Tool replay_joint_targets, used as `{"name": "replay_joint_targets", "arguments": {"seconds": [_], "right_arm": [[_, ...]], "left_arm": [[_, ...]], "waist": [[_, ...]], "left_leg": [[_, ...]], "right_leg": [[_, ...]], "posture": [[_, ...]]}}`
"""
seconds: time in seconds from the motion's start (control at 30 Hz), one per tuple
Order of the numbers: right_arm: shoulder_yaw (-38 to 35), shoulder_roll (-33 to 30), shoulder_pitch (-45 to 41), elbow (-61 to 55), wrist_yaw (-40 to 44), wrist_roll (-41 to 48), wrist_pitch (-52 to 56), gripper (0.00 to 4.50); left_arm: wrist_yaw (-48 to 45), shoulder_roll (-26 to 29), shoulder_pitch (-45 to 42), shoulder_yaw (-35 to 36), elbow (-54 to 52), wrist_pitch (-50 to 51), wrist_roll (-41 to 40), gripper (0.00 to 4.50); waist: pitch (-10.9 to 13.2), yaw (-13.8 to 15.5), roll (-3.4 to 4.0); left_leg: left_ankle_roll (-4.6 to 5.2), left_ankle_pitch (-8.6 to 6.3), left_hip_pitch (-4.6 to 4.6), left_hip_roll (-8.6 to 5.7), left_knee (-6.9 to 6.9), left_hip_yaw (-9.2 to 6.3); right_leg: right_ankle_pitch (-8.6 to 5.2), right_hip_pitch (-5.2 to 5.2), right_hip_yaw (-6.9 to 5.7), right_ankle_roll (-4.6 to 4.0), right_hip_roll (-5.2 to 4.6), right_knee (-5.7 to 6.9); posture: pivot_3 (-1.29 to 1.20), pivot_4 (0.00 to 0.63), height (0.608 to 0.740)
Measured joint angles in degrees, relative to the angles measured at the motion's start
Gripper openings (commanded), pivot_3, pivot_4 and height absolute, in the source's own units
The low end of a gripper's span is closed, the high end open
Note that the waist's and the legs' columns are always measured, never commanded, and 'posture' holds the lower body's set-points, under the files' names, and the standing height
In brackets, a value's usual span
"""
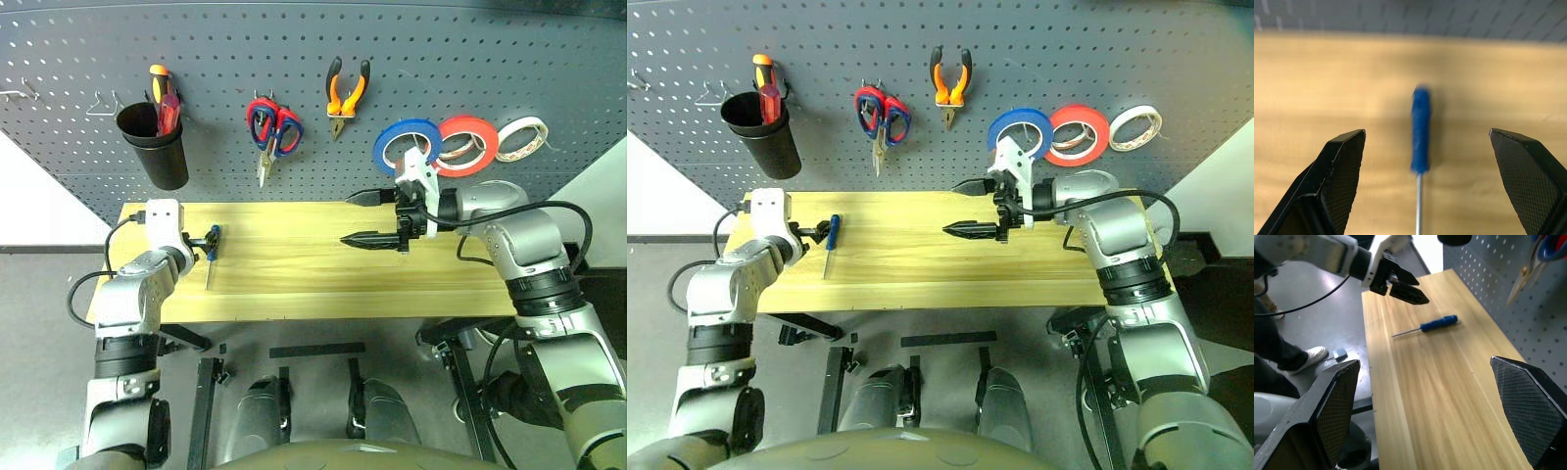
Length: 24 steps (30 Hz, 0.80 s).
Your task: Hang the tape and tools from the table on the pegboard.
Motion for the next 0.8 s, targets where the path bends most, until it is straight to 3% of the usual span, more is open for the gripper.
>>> {"name": "replay_joint_targets", "arguments": {"seconds": [0.3, 0.63, 0.8], "right_arm": [[3.3, 2.4, -3.4, 6.8, 1.7, -3.5, 0.2, 4.50], [4.7, 9.4, -5.2, 13.0, -2.6, -7.9, -2.6, 4.50], [5.1, 10.6, -6.4, 16.4, -4.3, -11.4, -5.8, 4.50]], "left_arm": [[0.6, -0.2, -13.4, -0.3, 19.2, -1.9, 1.7, 4.26], [2.3, -0.4, -20.6, 1.4, 38.4, -9.1, 2.1, 4.26], [2.1, -0.4, -22.4, 1.5, 42.4, -12.2, 2.7, 4.26]], "waist": [[1.9, 0.0, -0.14], [4.0, -0.2, 0.02], [4.0, -0.1, 0.03]], "left_leg": [[-0.02, 0.01, 0.05, 0.00, -0.05, -0.08], [-0.01, 0.01, 0.01, 0.01, -0.11, 0.07], [-0.01, 0.01, 0.01, -0.01, -0.12, 0.12]], "right_leg": [[-0.01, -0.01, 0.02, -0.01, -0.01, 0.01], [-0.01, -0.18, 0.06, -0.01, -0.02, 0.06], [-0.01, -0.17, 0.06, 0.00, -0.06, 0.05]], "posture": [[0.06, 0.337, 0.738], [0.01, 0.351, 0.738], [0.01, 0.348, 0.738]]}}
